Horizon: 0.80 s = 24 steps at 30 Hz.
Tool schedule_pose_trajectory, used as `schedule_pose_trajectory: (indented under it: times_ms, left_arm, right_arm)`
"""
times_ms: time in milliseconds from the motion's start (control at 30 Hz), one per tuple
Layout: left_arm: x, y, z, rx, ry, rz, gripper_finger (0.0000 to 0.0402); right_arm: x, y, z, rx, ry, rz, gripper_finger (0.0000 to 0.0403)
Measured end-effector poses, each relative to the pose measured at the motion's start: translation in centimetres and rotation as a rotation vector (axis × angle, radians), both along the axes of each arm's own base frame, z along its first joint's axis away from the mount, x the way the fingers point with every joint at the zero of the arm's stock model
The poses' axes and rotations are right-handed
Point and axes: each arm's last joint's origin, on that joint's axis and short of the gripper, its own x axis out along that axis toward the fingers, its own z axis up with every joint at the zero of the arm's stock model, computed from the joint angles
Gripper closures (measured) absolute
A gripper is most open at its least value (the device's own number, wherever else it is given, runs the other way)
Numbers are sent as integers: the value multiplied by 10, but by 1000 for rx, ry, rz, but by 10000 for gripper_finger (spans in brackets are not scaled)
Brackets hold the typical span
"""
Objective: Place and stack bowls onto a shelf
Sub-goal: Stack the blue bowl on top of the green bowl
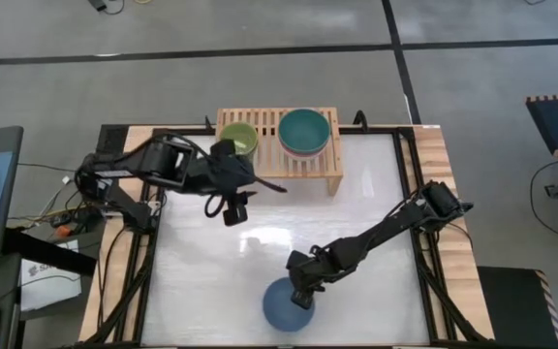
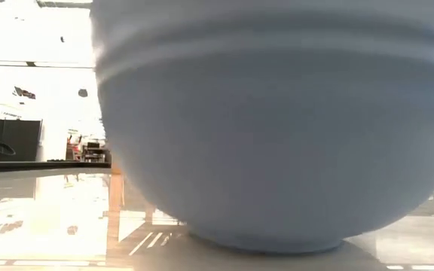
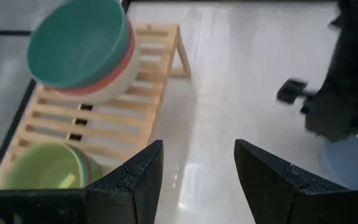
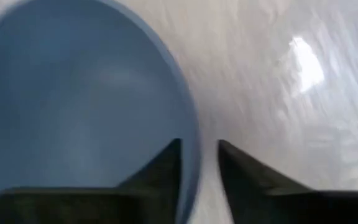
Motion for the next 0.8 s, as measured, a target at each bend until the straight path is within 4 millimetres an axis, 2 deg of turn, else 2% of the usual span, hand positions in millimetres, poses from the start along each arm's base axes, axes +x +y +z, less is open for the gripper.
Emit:
schedule_pose_trajectory:
  times_ms: [133,167,367,467,633,800]
  left_arm:
    - [3,-4,-25,-29,21,8,219]
    - [4,-6,-32,-45,12,2,219]
    - [19,-19,-71,-209,-84,-100,219]
    - [30,-27,-86,-247,-130,-148,219]
    - [51,-32,-105,-246,-144,-211,219]
    - [69,-34,-116,-305,-166,-248,219]
  right_arm:
    - [-2,-1,4,-6,3,-30,363]
    - [-4,-2,6,-13,6,-49,377]
    - [-23,-11,34,-99,1,-217,360]
    - [-36,-20,53,-150,-17,-305,368]
    - [-54,-34,89,-187,-105,-365,378]
    - [-64,-47,108,-221,-147,-381,378]
